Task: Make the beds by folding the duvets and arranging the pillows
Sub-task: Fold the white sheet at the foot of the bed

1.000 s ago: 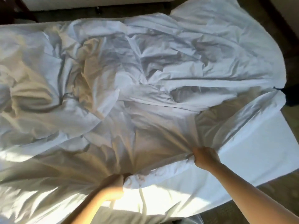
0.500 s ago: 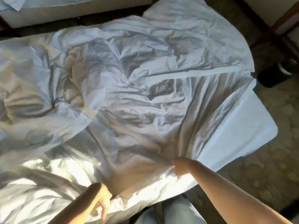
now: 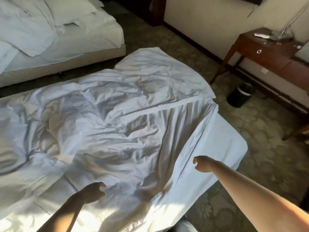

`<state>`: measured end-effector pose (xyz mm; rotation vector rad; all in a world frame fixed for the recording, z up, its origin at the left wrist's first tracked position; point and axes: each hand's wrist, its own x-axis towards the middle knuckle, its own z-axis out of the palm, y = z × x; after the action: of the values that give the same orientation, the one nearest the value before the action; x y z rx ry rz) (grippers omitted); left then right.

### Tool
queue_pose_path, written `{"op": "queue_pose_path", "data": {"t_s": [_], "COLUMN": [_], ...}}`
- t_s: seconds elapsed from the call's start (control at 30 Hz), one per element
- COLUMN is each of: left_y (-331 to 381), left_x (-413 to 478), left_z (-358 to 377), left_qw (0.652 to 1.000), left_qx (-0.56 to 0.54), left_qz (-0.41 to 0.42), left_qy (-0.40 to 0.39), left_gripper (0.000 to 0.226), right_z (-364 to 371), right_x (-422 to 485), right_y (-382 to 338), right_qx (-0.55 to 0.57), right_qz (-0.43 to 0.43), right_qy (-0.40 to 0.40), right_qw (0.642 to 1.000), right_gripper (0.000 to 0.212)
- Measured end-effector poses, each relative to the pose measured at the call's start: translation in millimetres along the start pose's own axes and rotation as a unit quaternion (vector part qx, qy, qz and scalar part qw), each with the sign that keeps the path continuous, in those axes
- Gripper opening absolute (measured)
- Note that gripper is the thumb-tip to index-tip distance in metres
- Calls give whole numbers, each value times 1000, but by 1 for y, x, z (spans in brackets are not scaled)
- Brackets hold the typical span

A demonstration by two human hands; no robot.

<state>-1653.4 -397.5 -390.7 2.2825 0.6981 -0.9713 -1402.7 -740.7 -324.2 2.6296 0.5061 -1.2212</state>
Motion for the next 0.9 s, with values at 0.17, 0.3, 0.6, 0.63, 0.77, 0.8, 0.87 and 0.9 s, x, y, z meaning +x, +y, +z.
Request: {"op": "queue_pose_path", "data": {"t_s": [0.17,0.3,0.6,0.63,0.77,0.8,0.87,0.9], "left_y": [63,135,358,386,488,505,523,523], "left_x": [6,24,124,138,194,206,233,249], "left_z": [-6,1,45,51,69,71,75,80], "left_qw": [1000,999,999,999,988,984,980,981], "left_qx": [13,-1,-39,-30,-49,-50,-44,-56], "left_qz": [9,18,-16,-23,-32,-30,-14,-11], "left_qy": [-24,-40,-7,21,145,166,195,183], "left_gripper": [43,40,87,92,104,104,101,99], "right_z": [-19,-27,-50,-54,-70,-73,-78,-79], "right_x": [12,38,143,155,206,219,243,254], "right_y": [50,97,248,266,327,336,345,345], "right_qx": [79,117,138,136,103,97,91,91], "right_qz": [22,13,-39,-44,-48,-48,-54,-59], "right_qy": [17,29,17,17,26,27,28,32], "right_qw": [996,993,989,990,993,994,994,994], "right_gripper": [43,50,64,64,63,63,65,66]}}
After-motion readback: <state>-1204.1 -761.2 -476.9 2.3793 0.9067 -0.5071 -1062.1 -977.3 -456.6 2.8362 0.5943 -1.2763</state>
